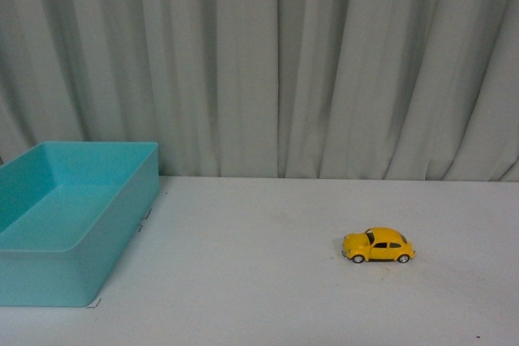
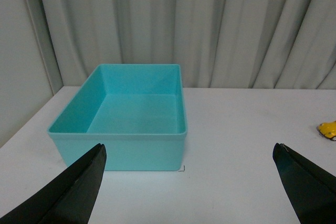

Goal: Wind up and store yellow beetle toy

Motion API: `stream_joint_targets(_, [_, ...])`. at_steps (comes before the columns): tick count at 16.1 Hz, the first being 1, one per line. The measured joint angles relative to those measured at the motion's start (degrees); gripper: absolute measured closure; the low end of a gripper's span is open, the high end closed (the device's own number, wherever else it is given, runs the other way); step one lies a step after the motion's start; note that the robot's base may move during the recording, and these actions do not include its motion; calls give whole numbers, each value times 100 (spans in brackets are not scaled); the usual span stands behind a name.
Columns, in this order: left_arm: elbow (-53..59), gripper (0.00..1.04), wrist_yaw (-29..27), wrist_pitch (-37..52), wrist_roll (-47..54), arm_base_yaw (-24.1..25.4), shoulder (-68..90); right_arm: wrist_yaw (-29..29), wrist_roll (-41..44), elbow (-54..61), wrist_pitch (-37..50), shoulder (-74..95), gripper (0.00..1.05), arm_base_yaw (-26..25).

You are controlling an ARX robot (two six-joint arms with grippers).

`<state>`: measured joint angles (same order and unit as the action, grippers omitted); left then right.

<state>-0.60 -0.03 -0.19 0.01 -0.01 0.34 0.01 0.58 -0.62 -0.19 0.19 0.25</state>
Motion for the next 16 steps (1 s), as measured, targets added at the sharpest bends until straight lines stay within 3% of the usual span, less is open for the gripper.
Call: stream_joint_targets(16, [0,7,0,-11,0,0,0,0,0,0,-13,4,7,0])
